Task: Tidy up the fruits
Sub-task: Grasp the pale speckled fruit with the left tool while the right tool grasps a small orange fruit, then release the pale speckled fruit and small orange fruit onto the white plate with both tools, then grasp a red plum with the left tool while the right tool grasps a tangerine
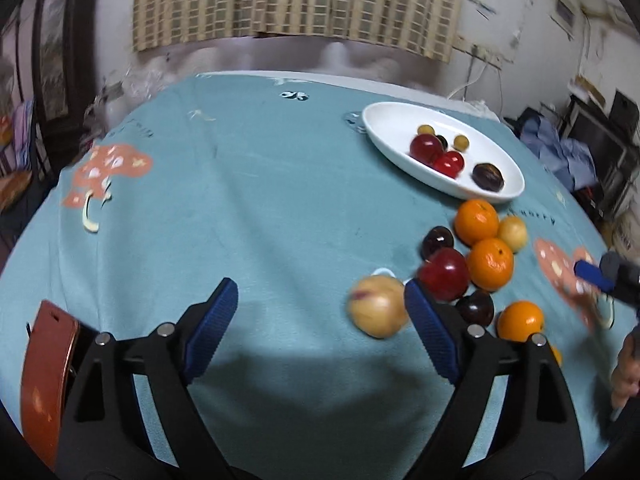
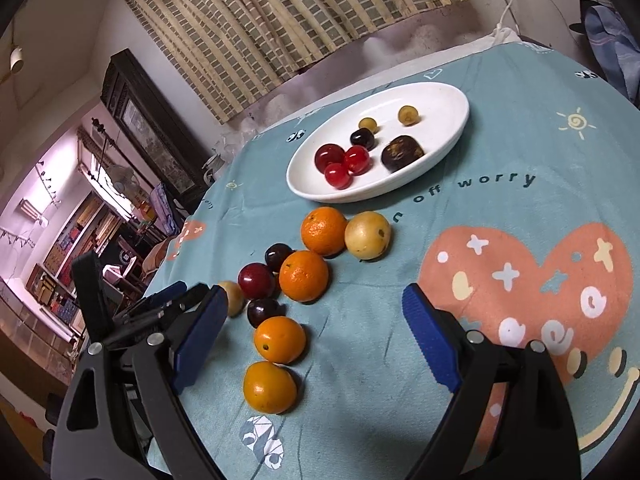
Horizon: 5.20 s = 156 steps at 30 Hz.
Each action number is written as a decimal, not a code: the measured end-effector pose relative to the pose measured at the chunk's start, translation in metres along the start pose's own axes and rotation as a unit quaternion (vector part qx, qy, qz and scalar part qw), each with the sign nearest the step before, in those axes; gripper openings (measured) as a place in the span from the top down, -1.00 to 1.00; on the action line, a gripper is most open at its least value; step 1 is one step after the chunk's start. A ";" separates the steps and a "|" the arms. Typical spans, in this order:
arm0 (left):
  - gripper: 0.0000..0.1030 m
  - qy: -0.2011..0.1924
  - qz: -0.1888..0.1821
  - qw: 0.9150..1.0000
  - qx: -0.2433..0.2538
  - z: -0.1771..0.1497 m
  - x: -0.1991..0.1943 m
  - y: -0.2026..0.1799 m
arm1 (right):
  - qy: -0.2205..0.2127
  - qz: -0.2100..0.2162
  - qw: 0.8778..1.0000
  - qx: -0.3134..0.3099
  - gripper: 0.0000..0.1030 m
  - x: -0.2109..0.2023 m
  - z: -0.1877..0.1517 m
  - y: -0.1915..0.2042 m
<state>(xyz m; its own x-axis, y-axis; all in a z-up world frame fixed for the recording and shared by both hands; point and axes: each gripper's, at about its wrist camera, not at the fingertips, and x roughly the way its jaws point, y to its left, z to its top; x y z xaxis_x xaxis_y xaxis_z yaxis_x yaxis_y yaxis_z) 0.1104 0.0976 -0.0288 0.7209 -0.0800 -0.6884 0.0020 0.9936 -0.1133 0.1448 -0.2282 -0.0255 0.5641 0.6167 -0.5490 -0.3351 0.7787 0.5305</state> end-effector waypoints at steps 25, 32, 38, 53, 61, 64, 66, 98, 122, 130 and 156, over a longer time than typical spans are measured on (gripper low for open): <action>-0.02 0.065 -0.007 0.992 0.106 0.000 0.041 -0.042 | 0.142 -0.018 0.980 -0.139 -0.37 0.032 -0.057 0.058; 0.22 0.064 -0.030 0.992 0.100 -0.002 0.040 -0.041 | 0.153 0.025 0.984 -0.089 0.26 0.041 -0.049 0.041; 0.24 0.039 -0.039 0.995 0.083 -0.002 0.029 -0.036 | 0.130 0.068 0.987 -0.069 0.27 0.033 -0.043 0.037; 0.23 -0.007 -0.069 0.995 0.065 0.108 0.063 -0.083 | -0.009 -0.007 1.000 0.001 0.27 0.022 0.099 -0.018; 0.22 0.005 -0.057 0.997 0.055 0.138 0.122 -0.096 | -0.047 -0.086 0.995 0.019 0.23 0.080 0.132 -0.055; -0.41 0.000 -0.049 0.998 0.041 0.141 0.130 -0.092 | -0.055 -0.101 0.993 0.026 -0.47 0.089 0.136 -0.066; -0.58 -0.007 -0.049 0.998 0.042 0.138 0.129 -0.089 | -0.073 -0.095 0.992 0.031 -0.72 0.082 0.134 -0.073; -0.92 -0.011 -0.026 0.997 0.071 0.009 0.016 -0.060 | -0.042 -0.002 0.997 0.063 -0.84 -0.005 0.020 -0.019; -0.96 -0.004 0.036 0.998 0.052 0.014 0.026 -0.033 | -0.039 -0.005 0.998 0.055 -0.84 -0.003 0.018 -0.015; -0.75 0.002 0.026 0.999 0.022 0.022 0.037 -0.015 | -0.031 -0.006 0.998 0.045 -0.84 0.000 0.016 -0.011; 0.23 0.043 -0.012 0.999 -0.019 0.033 0.065 0.002 | 0.099 -0.019 0.985 -0.141 -0.15 0.051 -0.027 0.048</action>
<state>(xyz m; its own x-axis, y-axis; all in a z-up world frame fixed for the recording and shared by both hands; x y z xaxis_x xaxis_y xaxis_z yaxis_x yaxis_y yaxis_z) 0.1798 0.0967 -0.0498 0.6591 -0.1117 -0.7438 -0.0084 0.9878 -0.1558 0.1364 -0.1561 -0.0453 0.4313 0.5754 -0.6949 -0.5289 0.7853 0.3219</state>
